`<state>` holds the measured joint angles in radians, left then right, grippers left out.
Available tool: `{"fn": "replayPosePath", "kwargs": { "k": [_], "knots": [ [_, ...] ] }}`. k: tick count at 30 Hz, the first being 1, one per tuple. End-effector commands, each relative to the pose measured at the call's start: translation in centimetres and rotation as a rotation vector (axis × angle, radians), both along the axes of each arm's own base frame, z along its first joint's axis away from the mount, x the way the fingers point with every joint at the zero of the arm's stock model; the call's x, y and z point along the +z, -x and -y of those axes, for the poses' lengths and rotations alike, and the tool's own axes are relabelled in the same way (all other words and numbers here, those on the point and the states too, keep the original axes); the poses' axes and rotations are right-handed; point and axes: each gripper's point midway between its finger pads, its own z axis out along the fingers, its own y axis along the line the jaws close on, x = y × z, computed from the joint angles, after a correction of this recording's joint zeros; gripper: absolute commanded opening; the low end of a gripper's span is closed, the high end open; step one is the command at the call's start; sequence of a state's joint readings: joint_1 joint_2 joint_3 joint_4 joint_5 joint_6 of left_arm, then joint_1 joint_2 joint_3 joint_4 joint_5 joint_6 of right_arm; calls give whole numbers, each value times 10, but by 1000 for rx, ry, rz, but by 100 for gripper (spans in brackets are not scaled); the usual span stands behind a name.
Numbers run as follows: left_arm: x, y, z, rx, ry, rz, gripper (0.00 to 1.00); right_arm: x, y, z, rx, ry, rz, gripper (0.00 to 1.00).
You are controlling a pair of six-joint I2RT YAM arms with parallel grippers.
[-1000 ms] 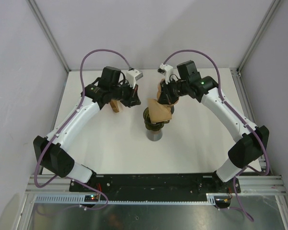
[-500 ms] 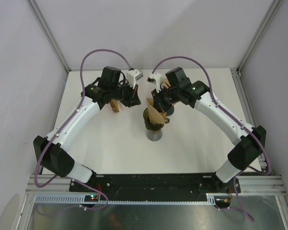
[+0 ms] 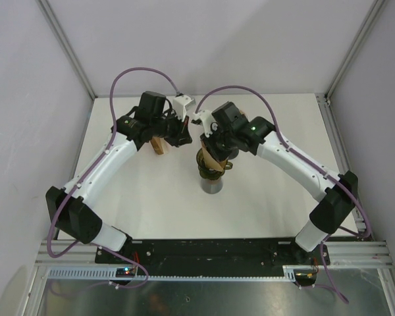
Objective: Place the coffee filter in the dripper
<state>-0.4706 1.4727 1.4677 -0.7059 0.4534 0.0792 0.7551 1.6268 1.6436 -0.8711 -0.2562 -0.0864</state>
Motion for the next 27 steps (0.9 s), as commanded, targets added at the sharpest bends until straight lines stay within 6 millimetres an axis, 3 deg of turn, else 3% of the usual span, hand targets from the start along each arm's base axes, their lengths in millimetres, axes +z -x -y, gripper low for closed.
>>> {"fn": "replayPosePath", "kwargs": {
  "k": [1,9,16,27],
  "knots": [
    [25,-11,-7,44,3,92,0,-7,-11,6,-43,111,61,0],
    [28,-24,-19,96,-4,97,0,-30,-15,9,-62,247,77,0],
    [33,-33,-33,142,2,105,0,-39,-18,10,-74,334,111,0],
    [32,-33,-36,145,10,95,1,-65,-19,5,-43,414,85,0]
  ]
}}
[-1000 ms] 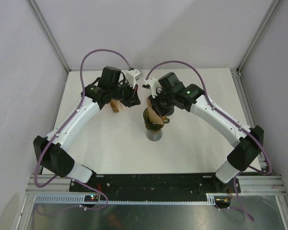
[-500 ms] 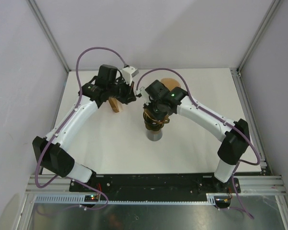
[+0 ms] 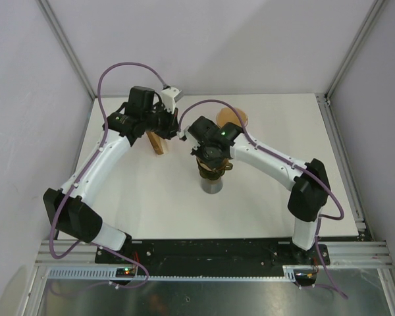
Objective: Place the coffee filter in the dripper
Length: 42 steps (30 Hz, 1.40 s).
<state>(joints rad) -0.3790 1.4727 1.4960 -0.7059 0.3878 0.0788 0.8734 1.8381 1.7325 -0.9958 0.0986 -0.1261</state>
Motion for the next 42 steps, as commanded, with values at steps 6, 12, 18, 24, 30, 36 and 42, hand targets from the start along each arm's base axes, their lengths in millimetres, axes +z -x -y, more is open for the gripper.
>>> {"fn": "replayPosePath", "kwargs": {
  "k": [6,12,18,24,30,36,42],
  "knots": [
    [25,-1,0,7,34,60,5,-4,-3,-1,15,25,-8,0],
    [23,-1,-1,7,32,55,6,2,-5,-4,13,13,2,0],
    [21,3,1,3,46,37,9,26,-9,-8,15,-34,50,0],
    [26,3,0,5,49,49,11,44,-11,-8,15,-73,94,0],
    [24,2,1,3,48,44,11,54,-14,-3,0,-71,124,3],
    [24,2,1,1,49,44,11,67,-13,-5,5,-102,145,19],
    [24,2,1,1,47,46,11,73,-10,-5,10,-117,151,26]
  ]
}}
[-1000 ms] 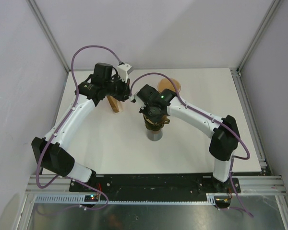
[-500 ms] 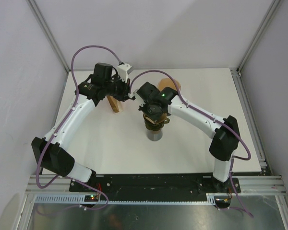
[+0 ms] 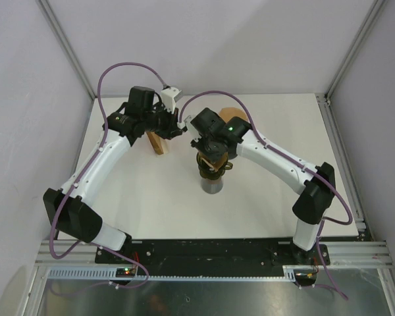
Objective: Place the coffee filter in the dripper
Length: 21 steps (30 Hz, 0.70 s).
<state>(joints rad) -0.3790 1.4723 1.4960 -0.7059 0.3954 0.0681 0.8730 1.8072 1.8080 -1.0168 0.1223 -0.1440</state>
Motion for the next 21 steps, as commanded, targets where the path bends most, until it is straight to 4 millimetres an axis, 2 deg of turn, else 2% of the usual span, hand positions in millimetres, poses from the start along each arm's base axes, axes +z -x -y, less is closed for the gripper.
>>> {"fn": "replayPosePath", "kwargs": {
  "k": [1,10,17,21],
  "knots": [
    [23,1,0,1,37,53,11,38,-2,-3,8,-75,78,27],
    [22,2,1,-6,42,46,13,53,0,-3,16,-114,99,36],
    [20,5,4,-21,55,29,21,54,1,-6,25,-131,95,44],
    [19,7,7,-33,65,18,27,61,1,-8,26,-154,108,48]
  ]
}}
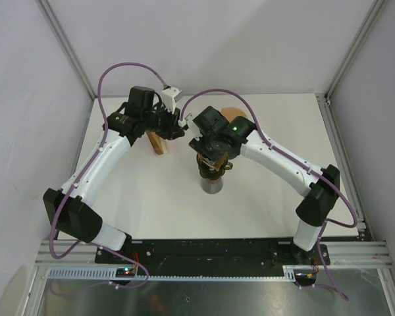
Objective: Place the coffee filter in the dripper
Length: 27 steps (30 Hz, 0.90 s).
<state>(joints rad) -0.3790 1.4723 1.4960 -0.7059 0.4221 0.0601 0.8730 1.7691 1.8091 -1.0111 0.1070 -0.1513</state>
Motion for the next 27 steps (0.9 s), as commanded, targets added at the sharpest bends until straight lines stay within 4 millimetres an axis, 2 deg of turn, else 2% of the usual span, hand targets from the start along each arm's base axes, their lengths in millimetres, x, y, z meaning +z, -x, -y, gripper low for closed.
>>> {"fn": "replayPosePath", "kwargs": {
  "k": [1,8,13,18,21,24,27],
  "knots": [
    [18,4,4,-18,47,29,28,48,-2,-8,12,-123,91,49],
    [18,6,6,-33,56,24,37,67,-4,-5,-3,-169,146,55],
    [19,7,7,-38,64,20,47,76,-4,-3,-8,-188,167,58],
    [23,9,9,-48,76,22,58,78,-3,-3,-6,-200,173,62],
    [24,10,10,-52,83,19,61,77,-4,-1,-14,-192,173,62],
    [27,14,14,-60,94,16,63,87,-5,4,-40,-211,194,61],
    [37,20,21,-78,114,28,66,108,-5,9,-78,-275,232,61]
  ]
}}
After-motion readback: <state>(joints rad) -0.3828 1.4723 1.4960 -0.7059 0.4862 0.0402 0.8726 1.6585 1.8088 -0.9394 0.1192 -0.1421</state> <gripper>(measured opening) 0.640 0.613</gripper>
